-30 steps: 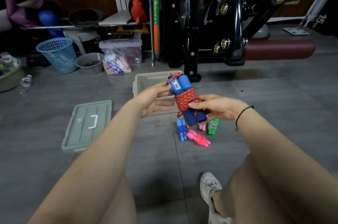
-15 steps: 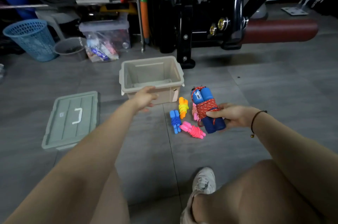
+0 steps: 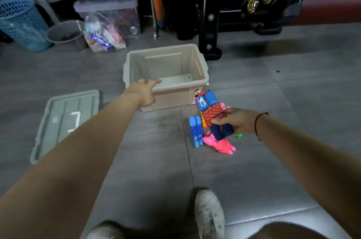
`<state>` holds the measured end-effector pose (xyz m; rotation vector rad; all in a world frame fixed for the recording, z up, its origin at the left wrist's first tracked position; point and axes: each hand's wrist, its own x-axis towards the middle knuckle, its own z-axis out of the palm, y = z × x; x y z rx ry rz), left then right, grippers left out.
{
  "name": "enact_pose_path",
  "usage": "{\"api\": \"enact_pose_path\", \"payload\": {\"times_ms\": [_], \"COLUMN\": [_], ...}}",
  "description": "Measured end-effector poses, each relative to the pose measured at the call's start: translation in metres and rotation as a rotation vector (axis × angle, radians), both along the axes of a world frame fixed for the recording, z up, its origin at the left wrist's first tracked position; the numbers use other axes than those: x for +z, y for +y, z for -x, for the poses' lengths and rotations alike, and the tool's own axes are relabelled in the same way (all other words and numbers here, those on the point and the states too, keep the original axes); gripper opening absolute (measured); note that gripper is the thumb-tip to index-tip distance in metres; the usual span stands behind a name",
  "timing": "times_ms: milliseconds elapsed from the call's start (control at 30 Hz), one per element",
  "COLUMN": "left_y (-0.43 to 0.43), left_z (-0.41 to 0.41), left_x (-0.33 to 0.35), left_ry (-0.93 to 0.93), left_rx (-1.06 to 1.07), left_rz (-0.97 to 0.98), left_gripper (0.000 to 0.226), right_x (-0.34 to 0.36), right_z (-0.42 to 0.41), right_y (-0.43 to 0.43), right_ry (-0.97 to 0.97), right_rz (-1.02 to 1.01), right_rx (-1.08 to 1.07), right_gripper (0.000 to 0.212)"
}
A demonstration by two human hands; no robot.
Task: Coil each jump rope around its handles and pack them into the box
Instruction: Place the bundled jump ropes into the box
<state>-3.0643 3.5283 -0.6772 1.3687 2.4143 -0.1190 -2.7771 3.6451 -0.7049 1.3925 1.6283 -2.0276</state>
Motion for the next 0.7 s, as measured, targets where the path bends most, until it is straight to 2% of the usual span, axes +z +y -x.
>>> {"api": "enact_pose_path", "payload": {"times_ms": [133, 200, 267, 400, 533, 633, 700], "left_y": [0.023, 0.034, 0.044, 0.049, 0.045, 0.028, 0.006], "left_z": [0.012, 0.017, 0.020, 0.031, 0.036, 0.049, 0.059], "left_x": [-0.037, -0.053, -0.068, -0.091, -0.095, -0.097, -0.100], "left_ry": [0.068, 0.084, 0.078, 0.115, 0.197, 0.160, 0.141], "left_rx": [-0.061, -0.089, -0.094, -0.079, -0.034, -0.041, -0.080], "left_rz": [0.065, 0.080, 0.093, 0.102, 0.162, 0.291, 0.299], "left_gripper": [0.078, 0.079, 0.076, 0.071, 0.050, 0.044, 0.043], "right_x": [-0.061, -0.088, -0.107, -0.131, -0.151, -0.152, -0.149], "right_z": [0.017, 0.021, 0.026, 0.033, 0.035, 0.030, 0.024], "right_y": [-0.013, -0.017, -0.021, -0.016, -0.010, -0.010, -0.014], "right_ry": [0.143, 0.188, 0.190, 0.182, 0.140, 0.130, 0.125], "right_rz": [0.081, 0.111, 0.099, 0.074, 0.065, 0.054, 0.038], "right_rx": [-0.175, -0.251, -0.303, -0.355, -0.428, -0.479, -0.486], "right_gripper": [0.036, 0.040, 0.042, 0.020, 0.035, 0.031, 0.020]}}
